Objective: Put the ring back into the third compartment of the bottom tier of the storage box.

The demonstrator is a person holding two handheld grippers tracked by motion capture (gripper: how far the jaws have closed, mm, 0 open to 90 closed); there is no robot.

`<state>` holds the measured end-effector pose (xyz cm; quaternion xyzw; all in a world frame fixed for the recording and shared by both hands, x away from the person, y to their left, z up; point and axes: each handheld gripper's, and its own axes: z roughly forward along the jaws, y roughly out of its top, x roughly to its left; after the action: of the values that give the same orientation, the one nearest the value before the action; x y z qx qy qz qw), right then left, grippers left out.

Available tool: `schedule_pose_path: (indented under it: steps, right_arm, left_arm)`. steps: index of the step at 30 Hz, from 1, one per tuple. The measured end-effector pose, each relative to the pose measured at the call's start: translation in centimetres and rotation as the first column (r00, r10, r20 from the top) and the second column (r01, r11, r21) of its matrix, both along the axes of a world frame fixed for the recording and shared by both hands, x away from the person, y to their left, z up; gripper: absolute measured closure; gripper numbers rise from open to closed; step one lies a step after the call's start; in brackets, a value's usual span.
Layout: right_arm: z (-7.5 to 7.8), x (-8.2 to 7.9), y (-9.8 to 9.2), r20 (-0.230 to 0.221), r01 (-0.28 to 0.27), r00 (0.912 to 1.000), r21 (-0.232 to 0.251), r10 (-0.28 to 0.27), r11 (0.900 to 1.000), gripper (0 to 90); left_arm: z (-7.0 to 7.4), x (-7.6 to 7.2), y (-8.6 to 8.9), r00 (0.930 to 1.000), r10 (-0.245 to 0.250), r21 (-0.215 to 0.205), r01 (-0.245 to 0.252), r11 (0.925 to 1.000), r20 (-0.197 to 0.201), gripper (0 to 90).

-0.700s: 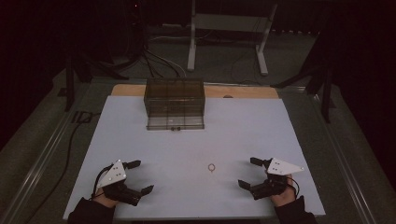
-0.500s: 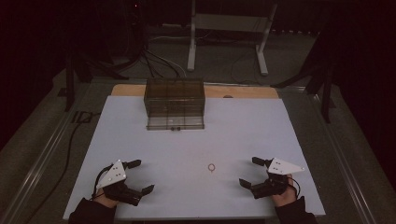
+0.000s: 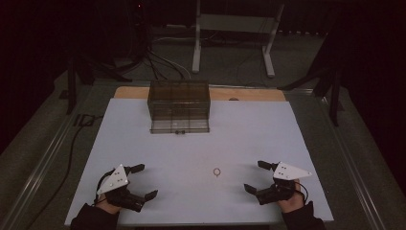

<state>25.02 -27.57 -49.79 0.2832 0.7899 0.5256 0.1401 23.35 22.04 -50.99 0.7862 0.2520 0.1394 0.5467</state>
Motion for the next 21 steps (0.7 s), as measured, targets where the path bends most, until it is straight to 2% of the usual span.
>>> schedule_pose_path:
  steps: [2, 6, 7, 9, 10, 15, 16, 21]
  right_arm:
    - [0.3, 0.0, 0.2, -0.005, -0.004, 1.0, 0.015, 0.004, 1.0, 0.0]
    - [0.6, -0.1, 0.4, -0.008, -0.014, 0.9999, 0.011, 0.014, 1.0, 0.0]
    - [1.2, -0.2, 0.6, -0.007, -0.023, 0.9997, 0.031, 0.023, 0.999, 0.0]
    - [1.4, -0.2, 0.7, -0.005, -0.023, 0.9997, 0.034, 0.024, 0.999, 0.0]
    - [2.0, -0.1, 0.7, 0.008, -0.021, 0.9998, 0.054, 0.02, 0.998, 0.0]
    - [2.9, 0.2, 0.8, 0.027, -0.019, 0.9995, 0.066, 0.017, 0.998, 0.0]
    - [3.5, 0.4, 0.8, 0.029, -0.018, 0.9994, 0.087, 0.016, 0.996, 0.0]
    - [4.3, 1.1, 1.1, 0.039, -0.009, 0.9992, 0.094, 0.005, 0.996, 0.0]
  left_arm:
    - [0.0, 0.0, 0.1, 1.0, 0.002, -0.006, -0.002, 1.0, 0.0, 0.5]
    - [0.1, 0.0, 0.1, 1.0, 0.006, -0.013, -0.006, 0.9999, -0.001, 0.5]
    - [0.1, 0.0, 0.1, 1.0, 0.008, -0.014, -0.008, 0.9999, 0.001, 0.5]
    - [0.1, 0.0, 0.1, 0.9999, 0.009, -0.015, -0.009, 0.9998, 0.004, 0.5]
    - [0.1, 0.0, 0.1, 0.9999, 0.01, -0.015, -0.01, 0.9998, 0.002, 0.5]
    - [0.1, 0.0, 0.0, 1.0, 0.009, -0.015, -0.009, 0.9999, -0.003, 0.5]
    - [0.1, 0.0, 0.0, 1.0, 0.008, -0.015, -0.008, 0.9998, -0.001, 0.5]
    - [0.1, 0.0, 0.0, 1.0, 0.005, -0.016, -0.005, 0.9999, -0.002, 0.5]
